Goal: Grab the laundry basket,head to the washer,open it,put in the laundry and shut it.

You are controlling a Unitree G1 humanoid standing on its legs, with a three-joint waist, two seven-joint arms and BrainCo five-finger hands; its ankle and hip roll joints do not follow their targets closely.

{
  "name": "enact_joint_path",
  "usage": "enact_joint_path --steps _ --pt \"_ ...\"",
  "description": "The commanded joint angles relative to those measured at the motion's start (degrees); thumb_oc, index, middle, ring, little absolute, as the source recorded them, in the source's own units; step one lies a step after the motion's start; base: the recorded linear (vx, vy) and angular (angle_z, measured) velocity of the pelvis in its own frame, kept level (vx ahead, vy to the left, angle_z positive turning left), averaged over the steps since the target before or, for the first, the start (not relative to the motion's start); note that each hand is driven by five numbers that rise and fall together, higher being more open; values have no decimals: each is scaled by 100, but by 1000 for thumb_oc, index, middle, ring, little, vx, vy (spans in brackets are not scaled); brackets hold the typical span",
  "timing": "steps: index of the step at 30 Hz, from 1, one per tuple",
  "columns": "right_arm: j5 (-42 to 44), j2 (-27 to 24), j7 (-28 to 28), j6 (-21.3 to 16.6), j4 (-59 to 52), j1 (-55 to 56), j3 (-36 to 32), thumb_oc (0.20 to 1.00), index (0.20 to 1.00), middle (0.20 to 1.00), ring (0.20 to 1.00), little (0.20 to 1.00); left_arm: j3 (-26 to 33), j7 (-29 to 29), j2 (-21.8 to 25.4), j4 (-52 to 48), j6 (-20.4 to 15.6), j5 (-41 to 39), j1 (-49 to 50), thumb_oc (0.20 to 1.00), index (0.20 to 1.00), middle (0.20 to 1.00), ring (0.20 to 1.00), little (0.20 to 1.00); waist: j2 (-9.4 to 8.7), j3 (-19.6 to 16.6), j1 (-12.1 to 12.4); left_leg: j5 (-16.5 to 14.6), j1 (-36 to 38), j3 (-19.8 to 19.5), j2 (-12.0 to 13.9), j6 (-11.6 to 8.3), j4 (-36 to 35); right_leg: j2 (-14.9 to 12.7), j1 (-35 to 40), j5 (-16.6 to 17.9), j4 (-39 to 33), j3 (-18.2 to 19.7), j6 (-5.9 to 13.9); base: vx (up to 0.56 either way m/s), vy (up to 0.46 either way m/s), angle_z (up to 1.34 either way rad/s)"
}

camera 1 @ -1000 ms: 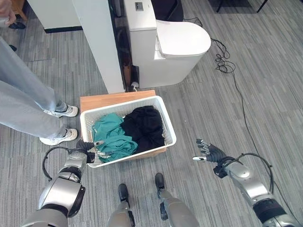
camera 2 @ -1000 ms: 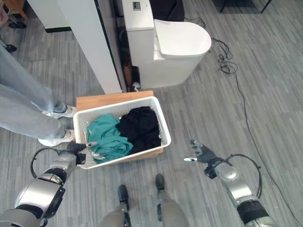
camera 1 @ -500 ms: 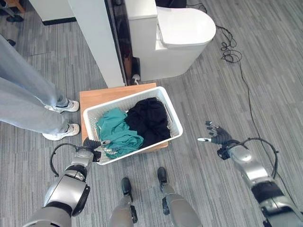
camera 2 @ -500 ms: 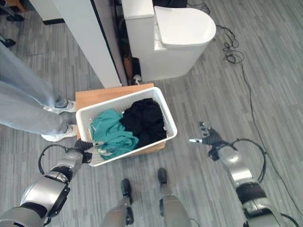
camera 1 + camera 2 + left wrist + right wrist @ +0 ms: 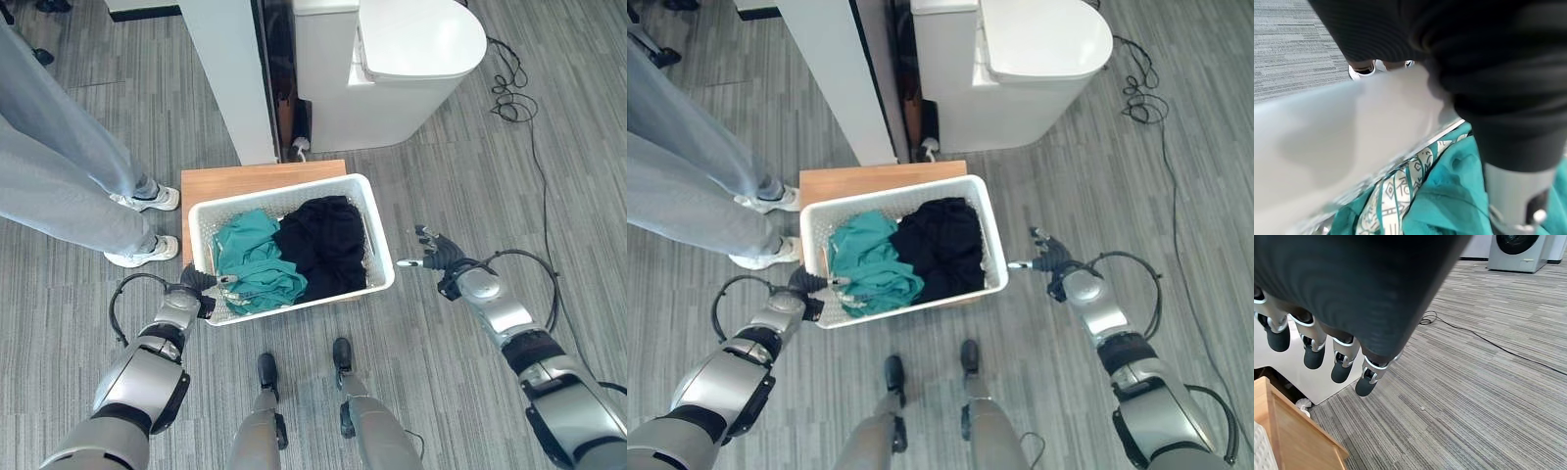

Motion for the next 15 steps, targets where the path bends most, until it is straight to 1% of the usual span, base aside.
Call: enact_joint_path --steps 1,7,11,15 --pt "190 187 -136 -196 76 -355 66 1000 1000 1000 1000 1000 -171 161 151 380 -32 145 -243 1000 1000 1000 1000 1000 -292 36 13 -190 -3 -408 -115 34 23 -320 -70 -11 -6 115 557 0 0 0" --pt "286 383 -149 -154 -97 -505 209 1000 1000 1000 1000 1000 -181 190 287 323 -50 130 -286 1000 1000 1000 1000 1000 -324 78 60 -163 -58 -448 -114 33 23 -328 -110 2 -6 81 558 -2 4 5" --pt "377 637 -126 -76 -316 -358 230 1000 1000 1000 1000 1000 -170 222 188 247 -49 119 -198 1000 1000 1000 1000 1000 -337 102 81 -179 -18 -465 -117 42 23 -340 -49 -22 -6 41 546 5 5 3" --pt "495 783 -83 -25 -359 -217 288 1000 1000 1000 1000 1000 -220 245 65 140 -44 158 -156 1000 1000 1000 1000 1000 -336 110 112 -194 17 -472 -129 58 23 -355 -7 -33 -6 22 536 3 8 0"
